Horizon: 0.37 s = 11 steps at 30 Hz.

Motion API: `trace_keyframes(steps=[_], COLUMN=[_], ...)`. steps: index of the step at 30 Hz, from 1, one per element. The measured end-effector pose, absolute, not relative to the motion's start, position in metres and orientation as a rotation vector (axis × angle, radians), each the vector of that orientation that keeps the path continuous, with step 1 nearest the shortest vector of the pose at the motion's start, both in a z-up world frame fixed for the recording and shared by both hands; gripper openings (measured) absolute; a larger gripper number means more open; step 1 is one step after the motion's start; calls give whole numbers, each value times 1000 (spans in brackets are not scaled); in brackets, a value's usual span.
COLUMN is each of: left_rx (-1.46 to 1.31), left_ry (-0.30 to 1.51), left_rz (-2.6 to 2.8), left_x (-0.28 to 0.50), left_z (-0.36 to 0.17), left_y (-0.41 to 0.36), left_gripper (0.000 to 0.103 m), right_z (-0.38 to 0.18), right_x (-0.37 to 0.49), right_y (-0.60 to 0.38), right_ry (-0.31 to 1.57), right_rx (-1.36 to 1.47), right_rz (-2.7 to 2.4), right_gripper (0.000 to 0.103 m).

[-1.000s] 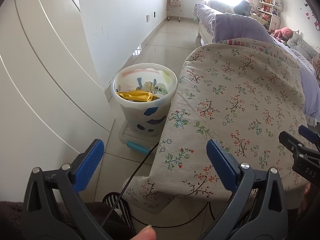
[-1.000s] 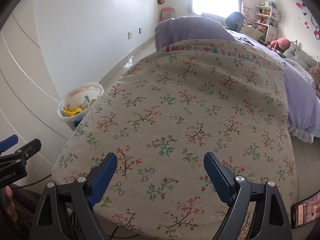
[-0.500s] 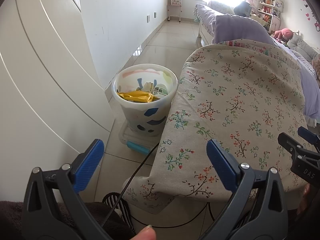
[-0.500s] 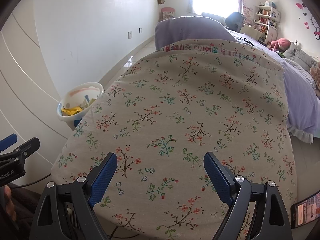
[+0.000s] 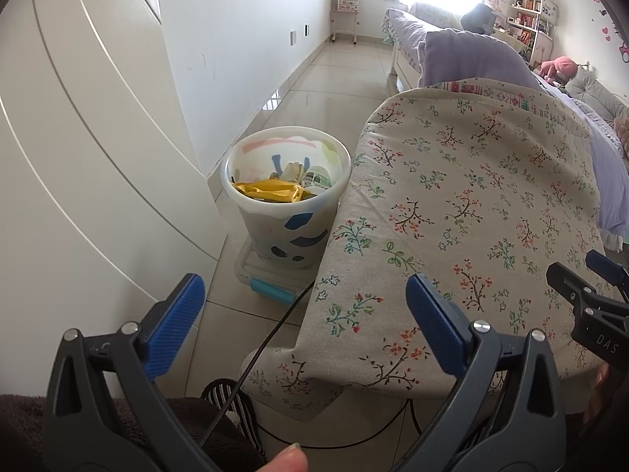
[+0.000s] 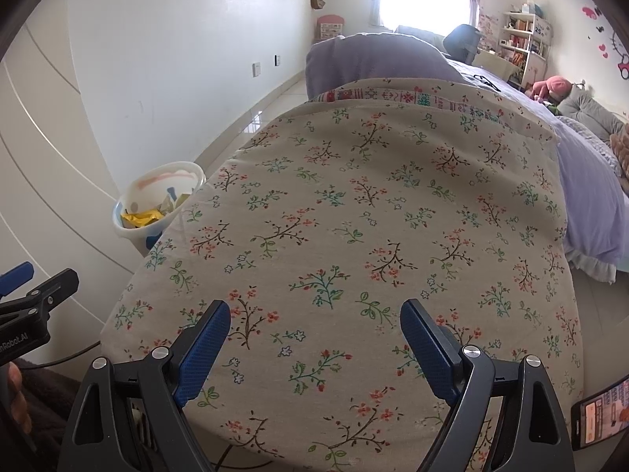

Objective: Collect trash

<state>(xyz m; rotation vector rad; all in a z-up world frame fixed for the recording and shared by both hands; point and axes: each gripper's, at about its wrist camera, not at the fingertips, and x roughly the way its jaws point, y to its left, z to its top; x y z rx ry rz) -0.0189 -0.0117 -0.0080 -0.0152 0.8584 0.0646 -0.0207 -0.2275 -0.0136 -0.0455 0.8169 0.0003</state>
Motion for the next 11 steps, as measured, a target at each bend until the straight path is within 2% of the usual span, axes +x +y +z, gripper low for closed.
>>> trace_keyframes(steps=[11], left_rx=[-14], left_ry=[862], left_rz=[71], left_x=[-18], left_z=[-9], left_y=[-12], left_gripper=[102], right_z=[-16], right_x=[-20], right_y=[-223], right_ry=[823], right_rx=[-53], right_rz=[8], right_gripper=[90])
